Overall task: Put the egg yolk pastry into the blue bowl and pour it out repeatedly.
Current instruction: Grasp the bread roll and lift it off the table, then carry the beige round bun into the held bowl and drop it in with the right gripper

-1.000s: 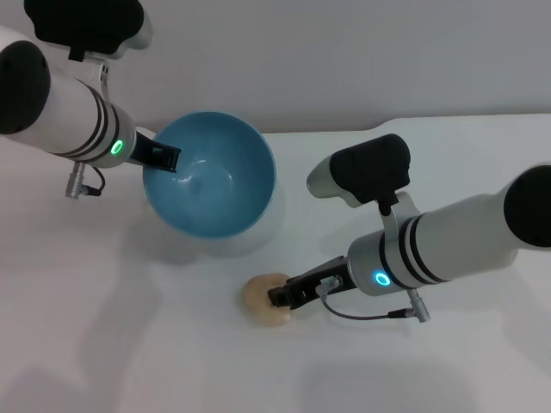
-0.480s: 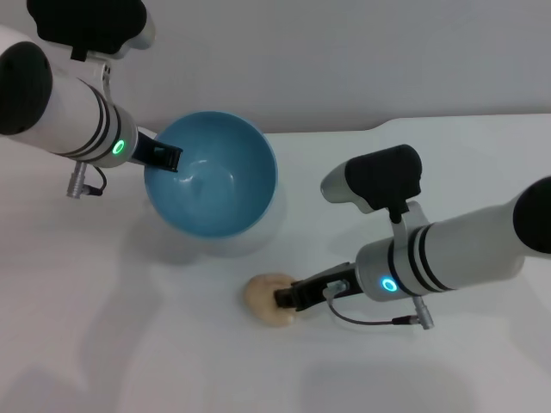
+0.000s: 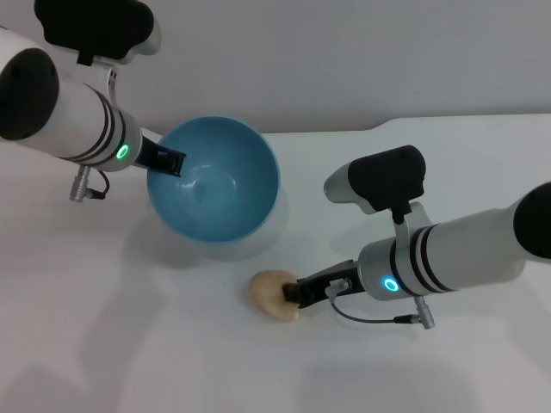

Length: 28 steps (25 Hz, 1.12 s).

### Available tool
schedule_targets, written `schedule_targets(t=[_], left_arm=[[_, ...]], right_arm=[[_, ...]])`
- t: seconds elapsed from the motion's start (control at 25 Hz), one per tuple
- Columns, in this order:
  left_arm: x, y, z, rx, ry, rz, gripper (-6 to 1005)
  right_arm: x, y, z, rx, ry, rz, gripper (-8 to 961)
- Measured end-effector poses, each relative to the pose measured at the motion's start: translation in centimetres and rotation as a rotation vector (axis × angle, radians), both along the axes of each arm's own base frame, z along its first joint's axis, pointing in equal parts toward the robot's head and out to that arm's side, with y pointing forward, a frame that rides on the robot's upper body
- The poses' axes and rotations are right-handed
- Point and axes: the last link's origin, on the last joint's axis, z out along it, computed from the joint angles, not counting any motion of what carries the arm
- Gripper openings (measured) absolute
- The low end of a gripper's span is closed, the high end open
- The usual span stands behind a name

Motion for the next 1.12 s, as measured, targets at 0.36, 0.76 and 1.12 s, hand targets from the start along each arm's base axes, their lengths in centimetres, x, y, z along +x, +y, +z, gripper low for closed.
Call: schedule_targets(t=[0.36, 0.76, 1.12], left_arm=[[-0.2, -0.1, 0.0, -0.006, 0.007, 0.003, 4], [-0.3, -0.3, -0.2, -0.021, 0.013, 0.003, 6], [-0.4, -0.8, -0.5, -0.051, 0.023, 0.033, 5]], right_arm=[[-1.0, -0.2, 0.1, -0.013, 0.021, 0.034, 42], [-2.4, -1.0, 0.7, -0.045, 0.063, 0.063, 1], [-6.8, -2.7, 4.0, -0.041, 0.141, 0.215, -1]])
